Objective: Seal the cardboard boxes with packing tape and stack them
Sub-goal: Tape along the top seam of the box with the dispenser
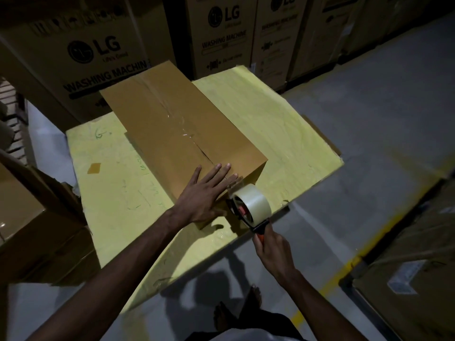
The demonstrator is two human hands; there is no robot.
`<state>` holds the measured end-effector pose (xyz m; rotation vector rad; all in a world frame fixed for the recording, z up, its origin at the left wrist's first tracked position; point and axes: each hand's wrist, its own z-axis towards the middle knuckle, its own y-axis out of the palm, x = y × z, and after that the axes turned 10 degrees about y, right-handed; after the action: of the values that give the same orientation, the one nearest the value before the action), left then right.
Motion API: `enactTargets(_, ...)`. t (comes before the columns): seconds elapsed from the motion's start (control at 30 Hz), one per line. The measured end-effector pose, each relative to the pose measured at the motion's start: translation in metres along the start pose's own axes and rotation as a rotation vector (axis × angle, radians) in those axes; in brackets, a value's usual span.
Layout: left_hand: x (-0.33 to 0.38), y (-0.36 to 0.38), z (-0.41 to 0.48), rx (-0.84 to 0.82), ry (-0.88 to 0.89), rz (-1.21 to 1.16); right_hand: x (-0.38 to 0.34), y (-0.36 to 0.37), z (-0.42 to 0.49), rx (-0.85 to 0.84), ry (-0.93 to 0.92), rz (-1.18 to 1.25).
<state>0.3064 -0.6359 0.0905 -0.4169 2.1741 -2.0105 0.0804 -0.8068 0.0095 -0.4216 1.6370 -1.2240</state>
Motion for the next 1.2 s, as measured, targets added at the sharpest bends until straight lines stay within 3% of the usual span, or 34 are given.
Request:
enactTargets(0.2,0.006,0.001,0.002,0.051,-0.028,-0.011,-0.010,0.007,-0.005,-0.042,0.091,-0.006)
enactTargets(0.5,0.007,-0.003,0.007,0.052,-0.029,-0.034,-0.027,0.007,-0.001,-0.120,0.344,0.075)
enactTargets(0.57,0.008,-0.004,0.011,0.058,-0.030,-0.046,-0.023,0.011,-0.001,-0.191,0.473,0.059)
enactTargets(0.8,0.028,0.012,0.012,0.166,-0.089,-0.001,-0.009,0.035,-0.012,-0.178,0.673,0.298)
enactTargets(1.0,0.017,0.001,0.004,0.147,-0.103,-0.075,-0.010,0.014,-0.018,-0.151,0.834,0.612)
enactTargets(1.1,0.030,-0.005,0.007,0.253,-0.206,-0.115,0.001,0.011,-0.023,-0.111,0.839,0.636)
enactTargets(1.2,0.048,-0.003,0.021,0.347,-0.267,0.053,0.010,0.004,-0.018,-0.081,0.838,0.656)
